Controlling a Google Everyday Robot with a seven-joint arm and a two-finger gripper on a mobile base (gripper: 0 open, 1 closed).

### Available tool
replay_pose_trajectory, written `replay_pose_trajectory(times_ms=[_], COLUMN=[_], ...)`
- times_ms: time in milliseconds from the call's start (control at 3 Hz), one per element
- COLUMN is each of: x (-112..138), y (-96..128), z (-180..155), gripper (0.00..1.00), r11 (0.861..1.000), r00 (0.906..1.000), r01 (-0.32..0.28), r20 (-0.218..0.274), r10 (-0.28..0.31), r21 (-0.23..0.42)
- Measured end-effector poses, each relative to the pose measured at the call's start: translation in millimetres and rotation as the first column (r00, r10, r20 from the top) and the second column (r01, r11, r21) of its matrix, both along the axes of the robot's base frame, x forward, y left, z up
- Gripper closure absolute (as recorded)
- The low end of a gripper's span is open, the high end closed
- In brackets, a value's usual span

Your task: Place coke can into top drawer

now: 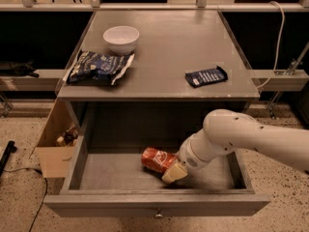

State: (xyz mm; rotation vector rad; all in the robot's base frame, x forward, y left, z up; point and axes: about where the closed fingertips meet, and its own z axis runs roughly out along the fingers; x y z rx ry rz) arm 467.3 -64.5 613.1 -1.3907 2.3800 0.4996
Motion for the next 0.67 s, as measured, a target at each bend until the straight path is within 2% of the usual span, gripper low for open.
replay_pose_trajectory(times_ms=[333,667], x=[0.0,0.0], y=[0.0,0.0], z=[0.0,0.0], gripper=[0.0,0.0], r11=[1.0,1.0], r00=[1.0,1.0], r01=[0.0,0.0], r20=[0.0,0.0], r10=[0.0,0.0], r21=[0.0,0.0])
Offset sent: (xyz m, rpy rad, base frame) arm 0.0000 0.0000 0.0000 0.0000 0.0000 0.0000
